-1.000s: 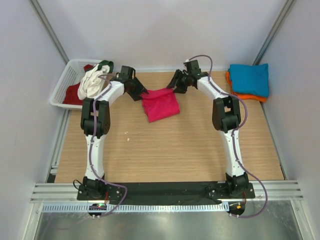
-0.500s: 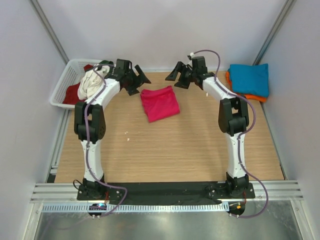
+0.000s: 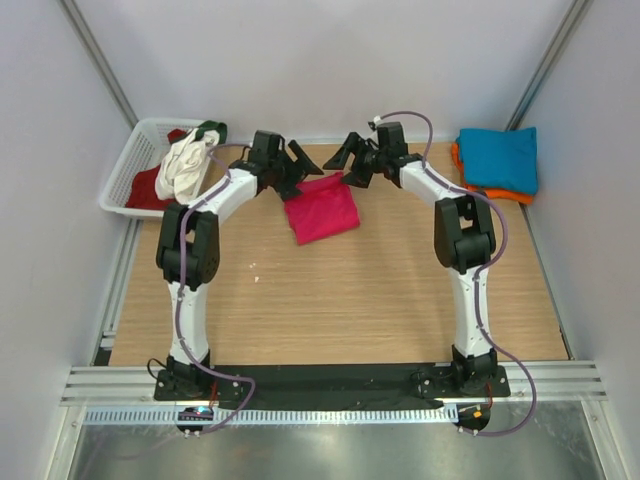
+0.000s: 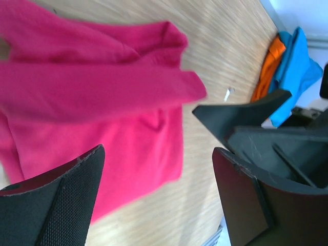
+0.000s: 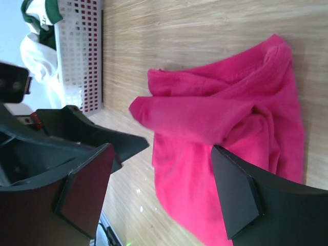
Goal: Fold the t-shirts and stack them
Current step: Fold the tshirt
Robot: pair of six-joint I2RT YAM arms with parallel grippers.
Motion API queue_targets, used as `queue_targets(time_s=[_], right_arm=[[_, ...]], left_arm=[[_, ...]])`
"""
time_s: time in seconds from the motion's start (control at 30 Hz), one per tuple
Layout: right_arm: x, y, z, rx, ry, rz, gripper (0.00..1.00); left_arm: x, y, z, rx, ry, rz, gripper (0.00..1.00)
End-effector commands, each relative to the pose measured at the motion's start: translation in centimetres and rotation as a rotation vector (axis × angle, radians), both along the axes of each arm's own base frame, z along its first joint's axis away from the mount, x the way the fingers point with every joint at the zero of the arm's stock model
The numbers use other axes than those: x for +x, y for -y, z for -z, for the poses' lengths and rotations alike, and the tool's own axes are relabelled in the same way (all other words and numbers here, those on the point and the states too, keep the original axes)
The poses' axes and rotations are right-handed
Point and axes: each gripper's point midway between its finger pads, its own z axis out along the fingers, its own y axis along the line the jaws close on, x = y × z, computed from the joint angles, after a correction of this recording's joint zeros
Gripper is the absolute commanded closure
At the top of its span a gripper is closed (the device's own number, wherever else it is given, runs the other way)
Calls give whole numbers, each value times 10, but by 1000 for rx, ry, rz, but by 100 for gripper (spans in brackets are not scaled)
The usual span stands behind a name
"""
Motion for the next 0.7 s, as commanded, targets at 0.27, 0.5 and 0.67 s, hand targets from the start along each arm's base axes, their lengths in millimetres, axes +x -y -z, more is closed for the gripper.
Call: queue_targets(time_s=[0.27,0.5,0.67], right_arm=[[57,-17,-4,55,89,51,17],[81,-16,11,69,117,98,17],[88,-13,13,71,126,108,17]], left_arm=[[86,-18,-3,-93,201,-103,18],[124,-36,8,-108,256,-148,18],[134,-36,28,-90,243,-148,19]])
